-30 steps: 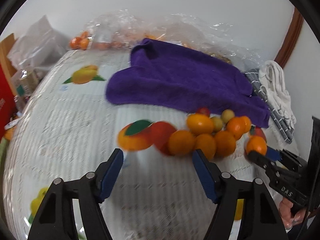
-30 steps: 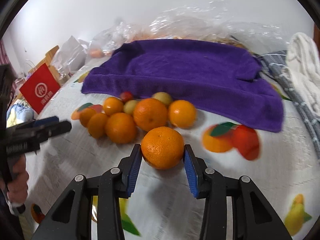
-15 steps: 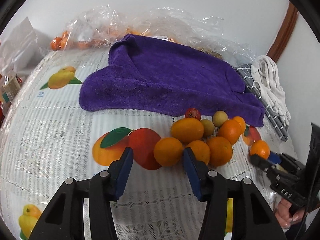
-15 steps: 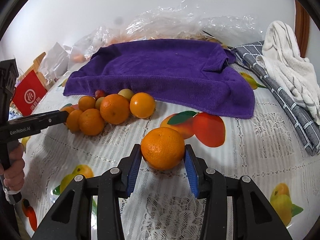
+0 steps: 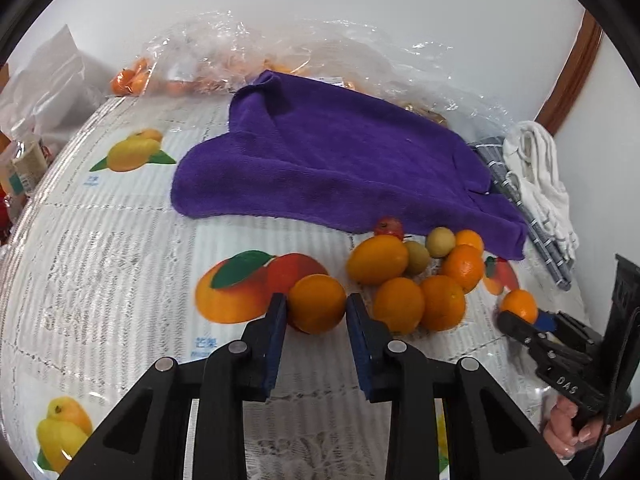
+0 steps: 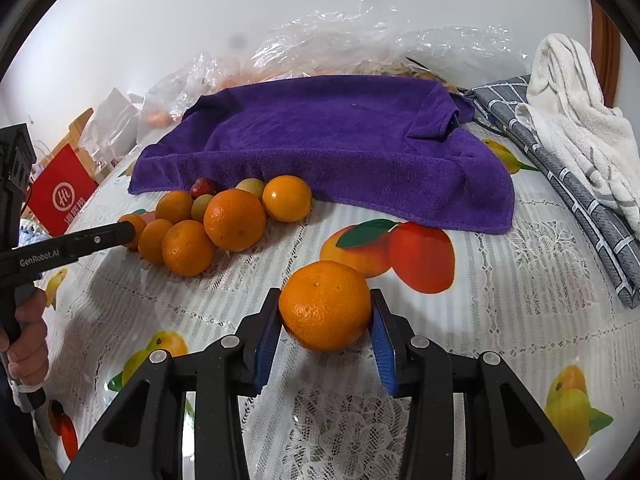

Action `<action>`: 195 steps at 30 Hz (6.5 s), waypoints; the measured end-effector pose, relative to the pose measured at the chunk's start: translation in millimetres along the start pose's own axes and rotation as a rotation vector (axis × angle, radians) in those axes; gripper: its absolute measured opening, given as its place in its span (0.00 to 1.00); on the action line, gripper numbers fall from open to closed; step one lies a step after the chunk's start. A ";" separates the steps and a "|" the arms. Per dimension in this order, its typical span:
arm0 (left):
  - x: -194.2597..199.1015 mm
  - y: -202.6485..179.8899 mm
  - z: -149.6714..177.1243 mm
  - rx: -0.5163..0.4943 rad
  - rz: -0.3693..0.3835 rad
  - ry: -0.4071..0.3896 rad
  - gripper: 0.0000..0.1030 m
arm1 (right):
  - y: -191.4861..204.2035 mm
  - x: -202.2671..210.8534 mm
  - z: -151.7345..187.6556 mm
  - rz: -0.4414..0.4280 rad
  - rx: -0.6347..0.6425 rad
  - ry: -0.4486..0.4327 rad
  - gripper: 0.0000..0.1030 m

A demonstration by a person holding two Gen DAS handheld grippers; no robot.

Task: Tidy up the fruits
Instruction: 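Lower the right tool to a large orange and close its fingers, then lift the orange with the right tool and carry it onto the purple towel, then open the right tool to release the orange on the towel, then move the right tool back to the fruit cluster and grasp an orange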

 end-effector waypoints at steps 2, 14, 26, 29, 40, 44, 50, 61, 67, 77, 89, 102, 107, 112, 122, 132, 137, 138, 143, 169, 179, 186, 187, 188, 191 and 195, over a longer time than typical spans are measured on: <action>-0.5 -1.1 -0.3 -0.003 -0.009 -0.009 0.29 | 0.0 -0.9 -0.8 -0.001 -0.005 0.001 0.41; -2.1 -7.7 -3.2 0.000 -0.021 -0.009 0.29 | -5.0 11.2 -11.2 0.012 -0.019 -0.024 0.41; 62.5 -16.5 -37.6 0.016 -0.014 -0.087 0.29 | -13.4 49.1 -53.0 0.043 -0.040 -0.099 0.41; 72.3 -17.5 -51.7 0.022 -0.018 -0.114 0.29 | -14.8 55.0 -67.8 0.061 -0.052 -0.114 0.41; 75.8 -25.6 -112.5 -0.009 -0.065 -0.179 0.29 | -26.2 62.7 -131.1 0.102 -0.051 -0.170 0.41; 59.9 -28.9 -135.6 -0.018 -0.072 -0.179 0.29 | -32.3 51.8 -148.2 0.119 -0.041 -0.167 0.41; 30.3 -34.5 -153.3 -0.059 -0.074 -0.143 0.29 | -43.8 25.2 -161.3 0.125 -0.062 -0.152 0.41; -33.2 -25.2 -162.6 -0.055 -0.067 -0.071 0.29 | -57.5 -35.6 -164.0 0.144 -0.085 -0.075 0.41; -59.3 -15.0 -155.4 -0.041 -0.078 -0.018 0.29 | -57.6 -60.9 -159.6 0.147 -0.073 -0.036 0.41; -88.7 -6.9 -143.7 -0.040 -0.106 0.049 0.29 | -60.3 -94.9 -149.4 0.145 -0.072 0.025 0.41; -102.1 -8.0 -135.6 -0.048 -0.126 0.089 0.29 | -59.2 -100.3 -150.4 0.154 -0.050 0.022 0.41; -104.9 -12.1 -135.2 -0.067 -0.145 0.097 0.29 | -55.6 -93.2 -148.7 0.177 -0.030 0.028 0.58; -107.3 -14.5 -135.5 -0.071 -0.143 0.110 0.29 | -56.8 -81.8 -150.0 0.171 -0.045 -0.001 0.64; -105.4 -15.2 -135.5 -0.066 -0.129 0.120 0.29 | -58.6 -66.7 -151.2 0.184 -0.064 -0.042 0.68; -84.6 -29.7 -139.9 -0.105 -0.113 0.084 0.51 | -78.1 -42.9 -145.2 0.221 -0.148 -0.066 0.68; -50.5 -47.4 -148.3 -0.103 -0.073 0.010 0.51 | -71.9 -6.4 -131.9 0.265 -0.094 -0.070 0.71; -24.7 -59.0 -144.8 -0.136 -0.030 -0.004 0.51 | -57.1 4.7 -119.5 0.285 -0.041 -0.065 0.71; -20.9 -58.1 -141.9 -0.130 -0.022 -0.007 0.51 | -55.0 6.0 -117.3 0.284 -0.036 -0.065 0.71; -10.3 -42.6 -117.8 -0.102 -0.034 0.000 0.51 | -42.7 10.2 -101.4 0.253 -0.036 -0.046 0.71; 8.4 40.4 -10.3 0.037 -0.112 0.063 0.52 | 6.5 -39.7 -67.5 -0.106 -0.169 0.061 0.43; 6.1 43.1 -2.1 0.052 -0.109 0.058 0.52 | 3.9 -10.9 -63.4 -0.020 -0.074 0.018 0.09; 7.7 42.7 2.0 0.041 -0.132 0.018 0.52 | -10.4 1.3 -49.3 -0.004 -0.066 0.025 0.16; 8.6 43.6 2.7 0.046 -0.131 0.016 0.52 | -10.5 1.8 -48.1 -0.008 -0.065 0.028 0.20; 9.4 44.2 3.6 0.052 -0.128 0.015 0.52 | -10.7 3.5 -47.2 -0.010 -0.068 0.026 0.27; 11.6 44.0 6.9 0.045 -0.117 0.017 0.55 | -9.9 10.7 -37.0 -0.041 -0.078 0.021 0.44; 11.6 39.3 9.4 0.033 -0.119 0.021 0.59 | -4.2 10.1 -6.7 0.001 -0.016 0.082 0.46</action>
Point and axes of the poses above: each gripper's, at about its wrist camera, not at the fingertips, and x roughly against the way its jaws point, y to its left, z to its underside, the point moved 6 cm from there along -x, roughly the way its jaws point, and after that the axes turned 1 degree about y, right-handed, at the moved point
